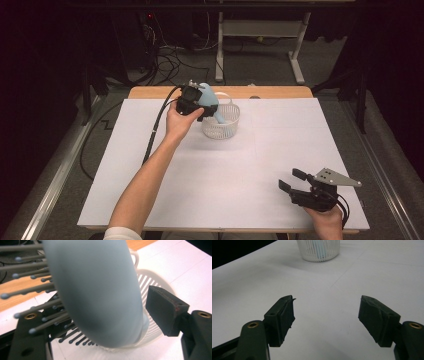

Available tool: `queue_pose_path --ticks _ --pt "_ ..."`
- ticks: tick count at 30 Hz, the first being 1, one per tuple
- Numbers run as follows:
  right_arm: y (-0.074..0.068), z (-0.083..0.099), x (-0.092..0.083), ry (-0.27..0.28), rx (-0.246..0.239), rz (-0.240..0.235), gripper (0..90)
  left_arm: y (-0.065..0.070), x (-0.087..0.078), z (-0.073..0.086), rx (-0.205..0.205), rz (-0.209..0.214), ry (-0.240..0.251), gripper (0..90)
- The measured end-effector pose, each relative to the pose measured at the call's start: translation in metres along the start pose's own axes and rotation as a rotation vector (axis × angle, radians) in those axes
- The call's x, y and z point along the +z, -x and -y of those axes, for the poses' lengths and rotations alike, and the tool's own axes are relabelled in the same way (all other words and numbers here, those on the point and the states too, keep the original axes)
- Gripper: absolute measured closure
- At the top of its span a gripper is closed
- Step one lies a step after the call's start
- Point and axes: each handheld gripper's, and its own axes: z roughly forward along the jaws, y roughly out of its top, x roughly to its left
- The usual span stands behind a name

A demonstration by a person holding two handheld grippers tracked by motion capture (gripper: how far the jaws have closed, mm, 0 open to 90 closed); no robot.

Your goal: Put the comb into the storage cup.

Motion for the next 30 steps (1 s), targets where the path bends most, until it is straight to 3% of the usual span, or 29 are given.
queue_pose_path --ticks 7,27,30 --pt "0.0000 0.0000 0.0003 -0.001 -0.001 0.003 29.1 -0.0087 0.0000 0.0081 -0.041 0.009 0.009 25.9" --pt "0.0001 0.0001 0.0000 0.000 0.001 0.004 29.2 -0.0066 -0.0038 0.0094 -0.034 0.045 -0.003 18.1" --pt "0.0002 0.0001 0.0000 0.000 0.001 0.004 29.1 -0.0047 -0.0045 0.0092 -0.029 0.025 -0.004 17.5"
